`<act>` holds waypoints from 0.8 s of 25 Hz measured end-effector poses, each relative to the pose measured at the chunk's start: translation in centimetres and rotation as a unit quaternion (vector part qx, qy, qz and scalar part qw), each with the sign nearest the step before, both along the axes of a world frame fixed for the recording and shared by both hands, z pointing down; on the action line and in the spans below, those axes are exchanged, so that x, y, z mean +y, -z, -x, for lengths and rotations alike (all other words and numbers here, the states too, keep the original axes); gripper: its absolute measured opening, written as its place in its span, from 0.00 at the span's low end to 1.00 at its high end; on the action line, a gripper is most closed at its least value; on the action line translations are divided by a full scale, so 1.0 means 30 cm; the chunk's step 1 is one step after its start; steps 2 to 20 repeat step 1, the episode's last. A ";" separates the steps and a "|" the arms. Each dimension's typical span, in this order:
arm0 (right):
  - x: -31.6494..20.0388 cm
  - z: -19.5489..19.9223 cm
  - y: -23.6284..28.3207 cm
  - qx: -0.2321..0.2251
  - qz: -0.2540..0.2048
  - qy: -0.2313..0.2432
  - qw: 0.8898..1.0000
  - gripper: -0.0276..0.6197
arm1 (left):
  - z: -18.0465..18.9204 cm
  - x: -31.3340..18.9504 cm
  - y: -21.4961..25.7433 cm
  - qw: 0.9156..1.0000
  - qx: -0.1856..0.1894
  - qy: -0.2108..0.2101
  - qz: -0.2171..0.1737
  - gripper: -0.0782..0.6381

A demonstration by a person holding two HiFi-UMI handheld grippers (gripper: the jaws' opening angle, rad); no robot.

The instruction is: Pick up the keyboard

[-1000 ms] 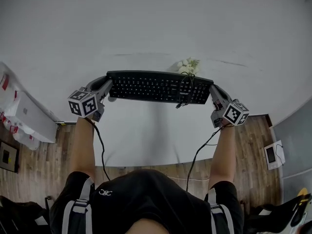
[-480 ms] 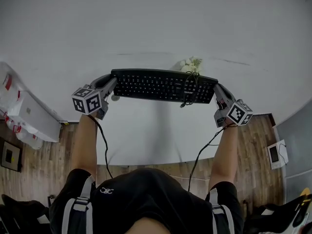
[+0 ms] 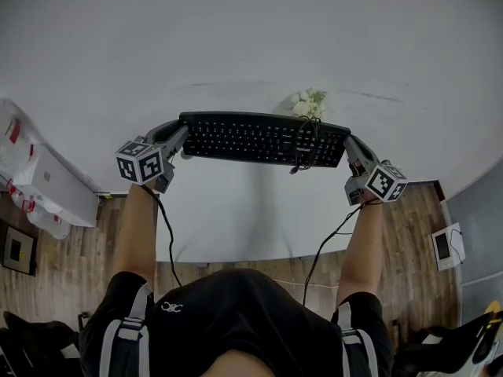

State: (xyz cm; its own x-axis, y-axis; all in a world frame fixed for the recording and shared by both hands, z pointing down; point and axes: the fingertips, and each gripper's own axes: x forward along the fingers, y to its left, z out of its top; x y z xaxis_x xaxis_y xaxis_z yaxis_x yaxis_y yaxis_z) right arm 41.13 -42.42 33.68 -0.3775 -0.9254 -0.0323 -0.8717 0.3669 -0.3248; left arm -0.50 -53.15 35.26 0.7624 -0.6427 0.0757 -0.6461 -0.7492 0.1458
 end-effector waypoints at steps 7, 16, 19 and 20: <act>0.004 0.001 -0.002 0.000 0.001 -0.001 1.000 0.13 | 0.001 0.004 0.001 1.000 0.000 0.000 0.000 0.25; 0.004 0.001 -0.002 0.000 0.001 -0.001 1.000 0.13 | 0.001 0.004 0.001 1.000 0.000 0.000 0.000 0.25; 0.004 0.001 -0.002 0.000 0.001 -0.001 1.000 0.13 | 0.001 0.004 0.001 1.000 0.000 0.000 0.000 0.25; 0.004 0.001 -0.002 0.000 0.001 -0.001 1.000 0.13 | 0.001 0.004 0.001 1.000 0.000 0.000 0.000 0.25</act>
